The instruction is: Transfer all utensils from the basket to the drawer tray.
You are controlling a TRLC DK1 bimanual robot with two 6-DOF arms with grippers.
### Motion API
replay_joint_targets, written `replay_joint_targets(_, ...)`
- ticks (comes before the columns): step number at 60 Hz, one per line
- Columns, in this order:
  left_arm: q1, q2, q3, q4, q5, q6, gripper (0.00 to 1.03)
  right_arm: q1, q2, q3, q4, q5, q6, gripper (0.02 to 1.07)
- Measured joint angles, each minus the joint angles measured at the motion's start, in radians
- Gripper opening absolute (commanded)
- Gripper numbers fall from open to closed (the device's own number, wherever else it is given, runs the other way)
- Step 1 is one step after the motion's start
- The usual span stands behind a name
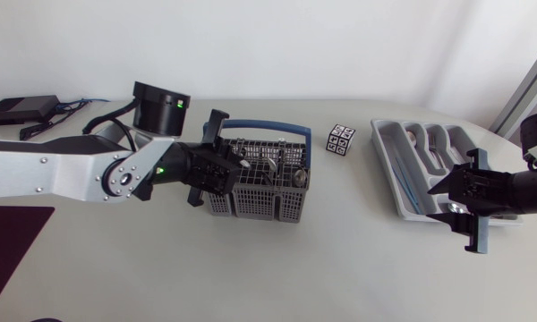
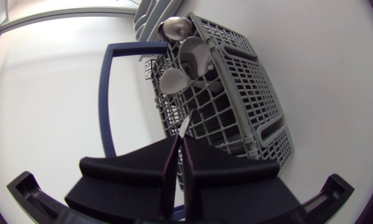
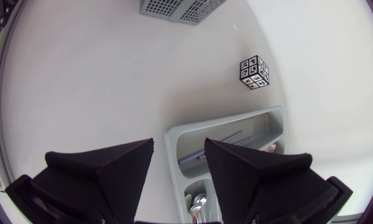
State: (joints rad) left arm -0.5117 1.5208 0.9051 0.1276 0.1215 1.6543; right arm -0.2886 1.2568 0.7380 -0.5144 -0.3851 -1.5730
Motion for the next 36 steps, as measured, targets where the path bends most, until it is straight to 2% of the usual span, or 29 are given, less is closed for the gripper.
replay_joint_targets(11, 0.0, -0.056, -0.016, -0.034, 0.0, 0.0, 0.03, 0.0, 0.0, -0.003, 0.0, -0.004, 0.003, 0.63)
replay_joint_targets(36, 0.0, -0.166, 0.011, -0.204, 0.014, 0.007, 0.03, 0.039, -0.064, -0.046, -0.001, -0.011, 0.022, 0.63)
